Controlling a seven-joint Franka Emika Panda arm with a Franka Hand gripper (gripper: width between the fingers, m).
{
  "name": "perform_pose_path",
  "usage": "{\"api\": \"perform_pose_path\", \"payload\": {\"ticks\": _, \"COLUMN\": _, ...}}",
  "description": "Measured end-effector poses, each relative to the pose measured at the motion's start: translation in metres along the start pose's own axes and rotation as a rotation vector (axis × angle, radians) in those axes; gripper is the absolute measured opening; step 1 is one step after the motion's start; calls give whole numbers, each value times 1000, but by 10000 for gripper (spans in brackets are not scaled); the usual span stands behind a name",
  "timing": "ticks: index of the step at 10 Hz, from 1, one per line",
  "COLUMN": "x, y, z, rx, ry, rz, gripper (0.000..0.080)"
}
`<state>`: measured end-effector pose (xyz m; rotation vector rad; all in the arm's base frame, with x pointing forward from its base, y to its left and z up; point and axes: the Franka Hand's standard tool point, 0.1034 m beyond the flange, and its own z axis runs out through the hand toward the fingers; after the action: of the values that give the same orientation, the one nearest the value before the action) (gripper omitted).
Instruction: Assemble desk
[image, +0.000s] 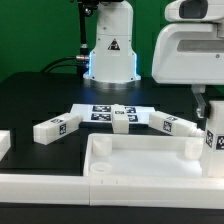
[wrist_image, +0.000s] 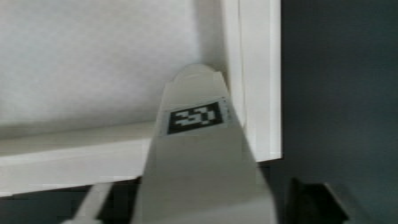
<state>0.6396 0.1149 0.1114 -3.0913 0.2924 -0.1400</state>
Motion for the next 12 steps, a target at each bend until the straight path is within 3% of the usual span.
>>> {"api": "perform_pose_path", "payload": {"ticks": 3, "x": 0, "y": 2, "z": 0, "rx": -3, "ry": 2, "rz": 285, "gripper": 285}}
{"api": "perform_pose_path", "payload": {"ticks": 6, "x": -1, "y": 0, "z": 1, "rx": -22, "ry": -7, "rz": 868, "gripper": 285}}
{"api": "perform_pose_path", "payload": {"ticks": 7, "x": 0, "y": 3, "z": 1, "rx": -7, "ry": -12, "rz": 929, "gripper": 285}}
{"api": "perform_pose_path", "payload": {"ticks": 11, "x": 0, "y": 3, "z": 1, "rx": -7, "ry": -14, "rz": 1192, "gripper": 285}}
{"api": "perform_pose_path", "payload": {"ticks": 12, "x": 1, "y": 5, "z": 1, "rx": 1, "ry": -25, "rz": 1391, "gripper": 285}}
